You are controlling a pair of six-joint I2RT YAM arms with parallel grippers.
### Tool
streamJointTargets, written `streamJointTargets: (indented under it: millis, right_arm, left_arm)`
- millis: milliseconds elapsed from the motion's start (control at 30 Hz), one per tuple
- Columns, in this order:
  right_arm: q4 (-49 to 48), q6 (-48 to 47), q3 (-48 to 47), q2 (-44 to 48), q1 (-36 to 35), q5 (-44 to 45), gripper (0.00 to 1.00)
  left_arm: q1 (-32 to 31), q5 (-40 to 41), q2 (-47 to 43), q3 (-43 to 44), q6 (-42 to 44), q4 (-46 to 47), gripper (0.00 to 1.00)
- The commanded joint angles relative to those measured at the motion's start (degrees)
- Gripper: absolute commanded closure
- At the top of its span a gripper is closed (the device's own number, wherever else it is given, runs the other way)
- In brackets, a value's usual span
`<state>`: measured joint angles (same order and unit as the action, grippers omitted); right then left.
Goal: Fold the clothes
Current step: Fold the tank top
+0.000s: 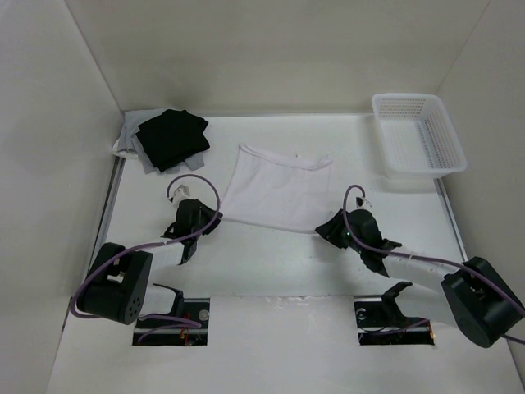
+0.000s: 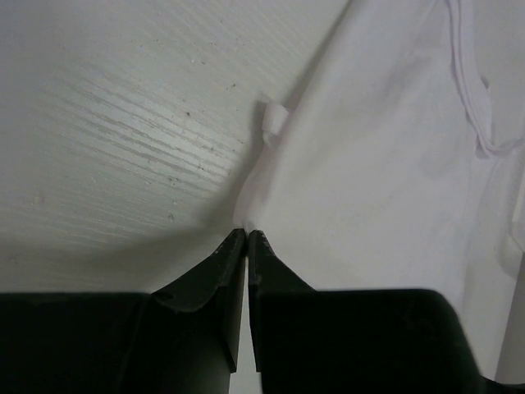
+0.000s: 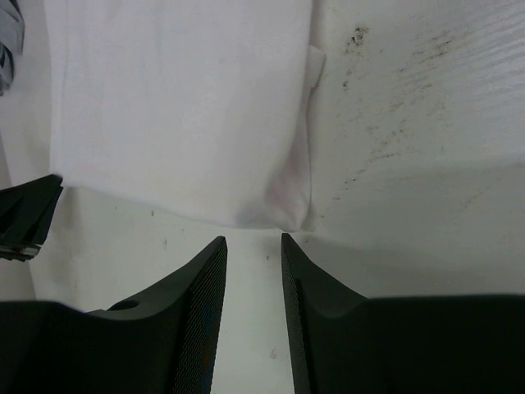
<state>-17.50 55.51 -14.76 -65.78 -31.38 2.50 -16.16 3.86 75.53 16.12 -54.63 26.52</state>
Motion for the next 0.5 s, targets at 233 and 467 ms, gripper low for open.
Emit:
streamJointTargets:
  millis: [233, 467]
  right_arm:
    - [-0.5, 1.4, -2.5, -5.1, 1.1, 1.7, 0.62]
    - [-1.2, 3.1, -2.5, -7.1, 1.5, 4.6, 0.63]
  left_arm:
    - [0.5, -1.3, -0.8, -0.5, 0.6, 1.5, 0.96]
    - [0.7, -1.5, -1.2, -0.7, 1.0, 1.3, 0.96]
